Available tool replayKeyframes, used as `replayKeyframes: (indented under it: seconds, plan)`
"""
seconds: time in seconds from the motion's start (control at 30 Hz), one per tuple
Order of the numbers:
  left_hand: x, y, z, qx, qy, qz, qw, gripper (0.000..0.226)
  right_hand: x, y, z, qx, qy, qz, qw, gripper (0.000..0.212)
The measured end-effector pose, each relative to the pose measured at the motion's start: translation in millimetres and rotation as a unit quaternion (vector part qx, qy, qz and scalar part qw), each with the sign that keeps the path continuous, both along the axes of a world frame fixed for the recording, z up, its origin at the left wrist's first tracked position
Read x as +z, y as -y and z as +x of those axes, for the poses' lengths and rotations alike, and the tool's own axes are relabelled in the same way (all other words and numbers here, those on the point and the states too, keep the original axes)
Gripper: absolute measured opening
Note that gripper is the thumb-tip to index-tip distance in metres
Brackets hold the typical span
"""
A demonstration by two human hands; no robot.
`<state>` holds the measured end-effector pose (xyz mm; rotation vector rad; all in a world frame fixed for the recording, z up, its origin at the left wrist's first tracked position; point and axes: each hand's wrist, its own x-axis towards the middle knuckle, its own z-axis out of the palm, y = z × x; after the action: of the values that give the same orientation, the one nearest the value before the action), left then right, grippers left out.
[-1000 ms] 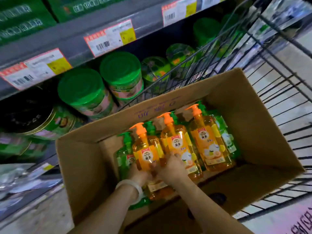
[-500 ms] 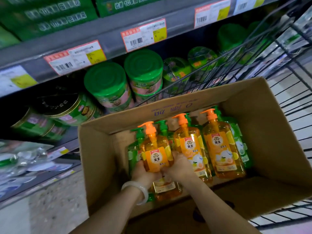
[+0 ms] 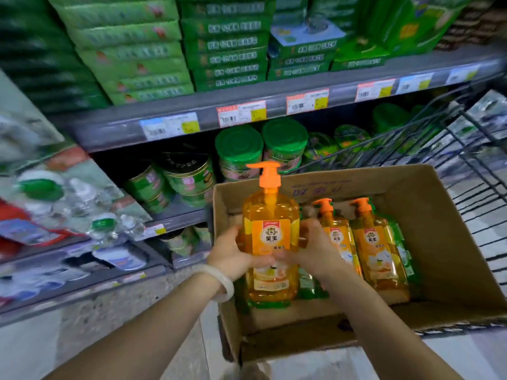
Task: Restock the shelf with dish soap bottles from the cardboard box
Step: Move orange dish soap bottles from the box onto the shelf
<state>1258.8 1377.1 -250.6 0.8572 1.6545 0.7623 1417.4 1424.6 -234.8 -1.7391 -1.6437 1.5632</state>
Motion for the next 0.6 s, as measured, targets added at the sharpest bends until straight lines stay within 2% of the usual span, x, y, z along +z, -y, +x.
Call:
replayKeyframes:
  seconds: [0.27, 0.37, 0.5, 0.6]
  plan:
    - [97.4, 107.3, -107.9, 0.062, -0.047, 0.168, 0.983, 0.069, 91.6, 90.9, -111.7, 0.034, -0.138, 0.124, 0.982, 0.058]
    - [123.0, 172.7, -162.3, 0.107, -0.082, 0.193, 0.972, 0.076, 111.3, 142.0, -172.3, 0.076, -0.169, 0.147, 0.972, 0.058]
    - [148.4, 264.4, -229.3, 0.170, -0.123, 0.232, 0.950, 0.061, 127.5, 211.2, -255.4, 0.139, -0.221, 0.152, 0.953, 0.055]
    - [160.3, 330.6, -272.9, 0.235, -0.148, 0.241, 0.930, 0.067, 134.8, 258.9, -315.4, 0.203, -0.250, 0.150, 0.935, 0.059]
